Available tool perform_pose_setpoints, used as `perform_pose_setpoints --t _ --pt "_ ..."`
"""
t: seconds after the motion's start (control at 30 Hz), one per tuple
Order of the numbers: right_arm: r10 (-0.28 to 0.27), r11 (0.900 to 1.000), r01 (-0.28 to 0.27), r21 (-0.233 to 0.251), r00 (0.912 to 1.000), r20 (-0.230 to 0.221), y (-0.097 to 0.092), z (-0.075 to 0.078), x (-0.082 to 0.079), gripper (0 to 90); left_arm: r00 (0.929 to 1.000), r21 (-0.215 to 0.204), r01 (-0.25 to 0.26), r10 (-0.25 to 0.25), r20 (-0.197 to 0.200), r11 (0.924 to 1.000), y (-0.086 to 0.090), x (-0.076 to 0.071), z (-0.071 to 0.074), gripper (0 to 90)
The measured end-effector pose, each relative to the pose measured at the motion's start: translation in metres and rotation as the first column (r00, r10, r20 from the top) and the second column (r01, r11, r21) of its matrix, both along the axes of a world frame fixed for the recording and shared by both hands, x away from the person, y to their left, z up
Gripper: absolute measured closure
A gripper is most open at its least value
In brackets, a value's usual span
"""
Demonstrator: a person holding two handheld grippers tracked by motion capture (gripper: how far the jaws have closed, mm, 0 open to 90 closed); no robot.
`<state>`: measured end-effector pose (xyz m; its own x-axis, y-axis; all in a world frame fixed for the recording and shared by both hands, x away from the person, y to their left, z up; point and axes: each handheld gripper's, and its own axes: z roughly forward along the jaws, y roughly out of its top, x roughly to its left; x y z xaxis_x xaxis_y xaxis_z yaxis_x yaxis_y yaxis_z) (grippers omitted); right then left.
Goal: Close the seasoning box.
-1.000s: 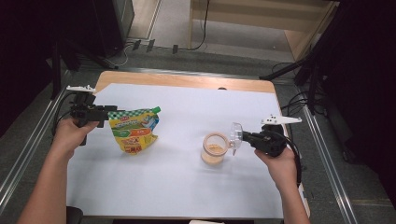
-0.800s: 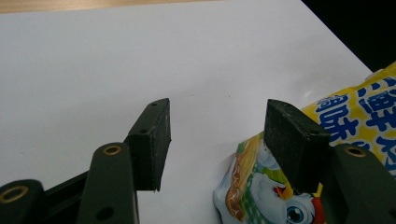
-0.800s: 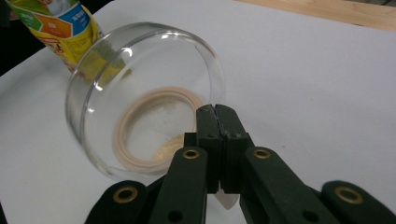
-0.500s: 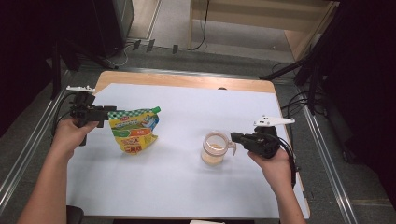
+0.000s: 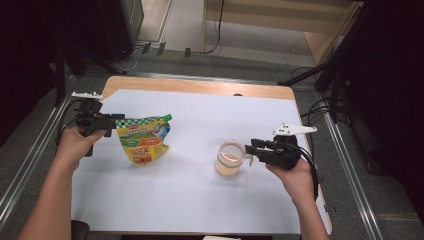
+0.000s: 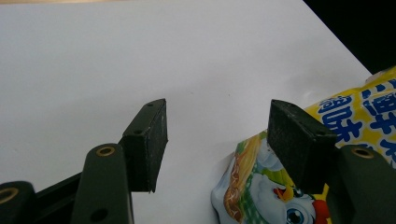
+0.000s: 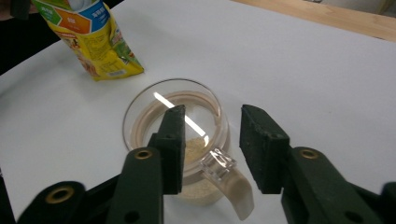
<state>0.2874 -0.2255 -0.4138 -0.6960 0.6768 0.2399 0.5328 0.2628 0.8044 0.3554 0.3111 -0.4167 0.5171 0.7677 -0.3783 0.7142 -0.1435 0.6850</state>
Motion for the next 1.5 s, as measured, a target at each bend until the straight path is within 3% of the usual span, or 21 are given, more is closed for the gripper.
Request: perform_pose_setpoints --t 0.67,1.0,1.5 --pt "-0.079 0.9968 0.080 -0.012 0.9964 0.030 -0.035 -0.020 0.008 45.7 1.0000 0.001 -0.003 0.003 -0.002 1.0000 0.000 -0.001 0.000 38.8" --pt "-0.153 0.9876 0.154 -0.029 0.9878 0.025 -0.050 -0.037 0.013 37.0 1.0000 0.004 -0.007 0.007 -0.003 1.0000 0.001 -0.002 -0.002 38.4" --pt "-0.229 0.9729 0.229 -0.035 0.9734 -0.006 -0.068 -0.058 0.019 31.8 0.9999 0.017 -0.009 0.009 -0.007 0.9998 0.001 -0.002 -0.004 38.3"
